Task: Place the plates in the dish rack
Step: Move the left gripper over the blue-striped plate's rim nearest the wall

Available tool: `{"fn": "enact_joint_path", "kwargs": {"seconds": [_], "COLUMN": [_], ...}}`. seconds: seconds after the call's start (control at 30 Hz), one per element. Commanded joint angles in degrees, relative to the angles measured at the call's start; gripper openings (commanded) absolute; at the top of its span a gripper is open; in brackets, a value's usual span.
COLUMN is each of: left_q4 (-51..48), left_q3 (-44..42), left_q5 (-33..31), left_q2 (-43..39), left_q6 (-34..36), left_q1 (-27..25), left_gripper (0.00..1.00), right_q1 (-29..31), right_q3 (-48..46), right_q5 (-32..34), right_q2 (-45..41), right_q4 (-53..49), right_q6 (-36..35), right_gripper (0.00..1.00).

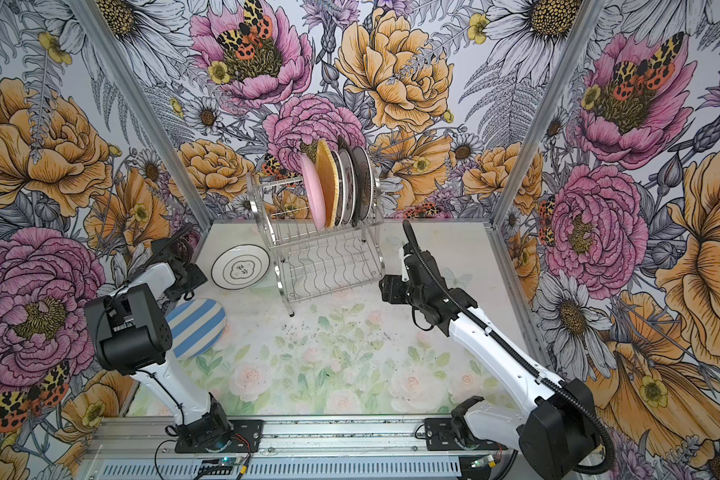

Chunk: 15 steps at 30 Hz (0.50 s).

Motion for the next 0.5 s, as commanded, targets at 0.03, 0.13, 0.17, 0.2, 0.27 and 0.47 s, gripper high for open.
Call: {"fn": "enact_joint_path", "kwargs": {"seconds": [0.03, 0.13, 0.17, 0.2, 0.27, 0.47], "left_q4": [0.98, 0.89, 0.97, 0.9, 0.89, -0.48], "left_q3": [2.02, 2.57, 2.47, 2.47, 2.32, 2.47], "left_q5": [-0.47, -0.34, -0.42, -0.64, -0.85, -2.16], "left_q2": [2.61, 4.01, 4.09, 4.25, 4.33, 4.52], "left_q6": [0.33, 0.32, 0.23, 0.23, 0.23, -0.03], "left_q1": [1.53, 2.04, 2.14, 2.27, 2.52, 3.62], "left_gripper": [0.7, 0.7, 0.7, 0.7, 0.69, 0.69], "right_q1": [-0.54, -0.71, -0.78, -0.75, -0.79, -0.84], "right_q3": [0.35, 0.7, 0.89, 0.98, 1.28, 1.58], "right_q5": [-1.28, -1.63, -1.7, -1.72, -1.94, -2.53], "right_q2": [-0.26, 0.08, 0.21, 0.39, 0.59, 1.18], "right_q4": [1.28, 1.29, 1.29, 1.23, 1.29, 1.47], "right_q6": [0.5, 0.44, 0.43, 0.42, 0.45, 0.42], "right_gripper": [0.7, 0.7, 0.7, 0.7, 0.7, 0.7]}}
